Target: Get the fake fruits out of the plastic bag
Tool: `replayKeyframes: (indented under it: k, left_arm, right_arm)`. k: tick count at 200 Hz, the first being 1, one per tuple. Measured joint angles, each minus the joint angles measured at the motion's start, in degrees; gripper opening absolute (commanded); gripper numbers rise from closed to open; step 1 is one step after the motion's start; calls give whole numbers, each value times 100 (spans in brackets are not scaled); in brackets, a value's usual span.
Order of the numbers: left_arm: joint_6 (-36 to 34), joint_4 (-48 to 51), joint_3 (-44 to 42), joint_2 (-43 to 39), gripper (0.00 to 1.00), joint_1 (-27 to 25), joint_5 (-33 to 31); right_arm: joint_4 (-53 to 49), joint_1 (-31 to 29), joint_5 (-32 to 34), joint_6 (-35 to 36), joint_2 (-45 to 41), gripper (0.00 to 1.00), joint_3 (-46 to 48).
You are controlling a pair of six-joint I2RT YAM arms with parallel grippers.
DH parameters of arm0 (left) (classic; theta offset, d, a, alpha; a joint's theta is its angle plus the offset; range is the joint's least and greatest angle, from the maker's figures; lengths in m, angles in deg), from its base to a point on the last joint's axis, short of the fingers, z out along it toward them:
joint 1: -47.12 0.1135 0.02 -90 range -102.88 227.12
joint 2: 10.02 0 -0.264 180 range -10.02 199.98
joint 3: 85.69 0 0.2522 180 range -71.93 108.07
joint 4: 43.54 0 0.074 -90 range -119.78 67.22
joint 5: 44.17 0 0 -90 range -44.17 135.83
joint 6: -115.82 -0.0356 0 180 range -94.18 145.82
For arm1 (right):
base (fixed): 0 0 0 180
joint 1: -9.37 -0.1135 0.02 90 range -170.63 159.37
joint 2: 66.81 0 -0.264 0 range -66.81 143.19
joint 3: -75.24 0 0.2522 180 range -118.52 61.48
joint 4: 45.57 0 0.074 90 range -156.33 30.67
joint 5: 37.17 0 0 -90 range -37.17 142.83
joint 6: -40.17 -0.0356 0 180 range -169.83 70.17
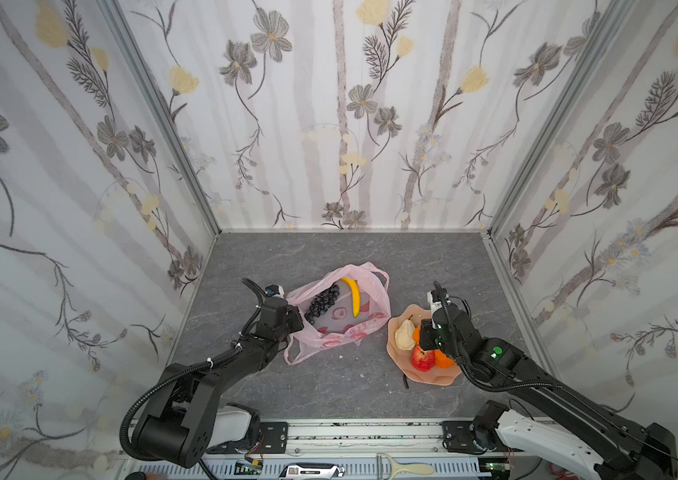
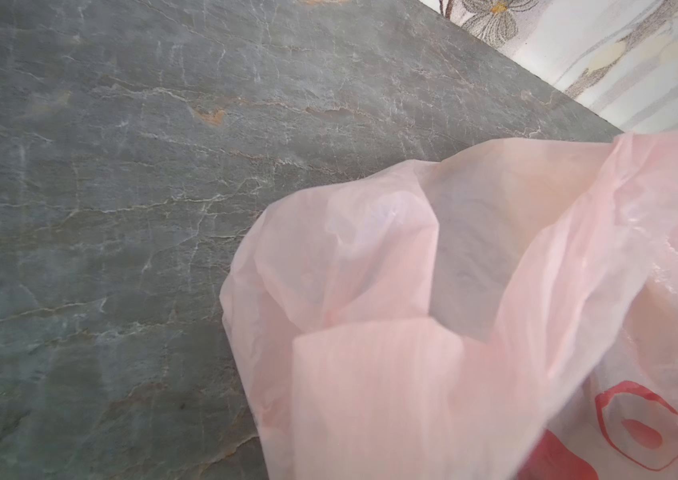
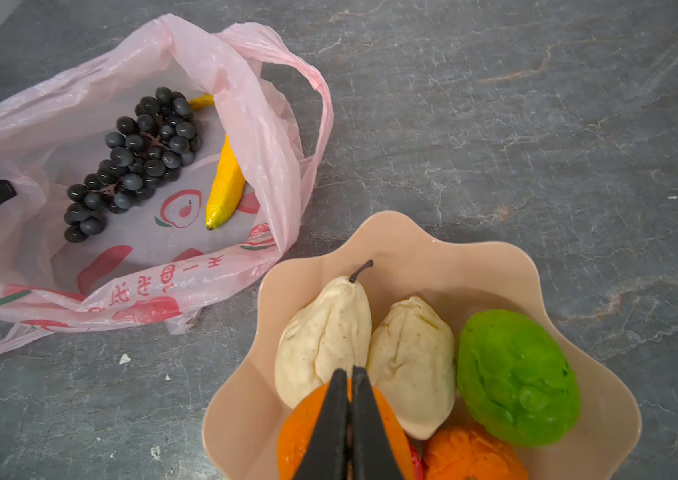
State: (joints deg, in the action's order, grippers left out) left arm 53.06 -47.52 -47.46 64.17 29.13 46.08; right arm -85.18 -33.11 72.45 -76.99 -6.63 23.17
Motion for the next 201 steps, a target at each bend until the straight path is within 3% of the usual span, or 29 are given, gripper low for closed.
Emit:
replayKeyframes:
  k: [51,157,201]
  left_arm:
    - [0,-2,-15,-44,0,0,0]
    - [0,-2,-26,-52,0,0,-4]
    - [0,-2,-35,-52,0,0,-17]
  right_arm:
    - [-369,345,413,-481,-153,8,186]
    - [-138,503,525,-820,-199,8,590]
    - [101,505,636,-835,-201,17,732]
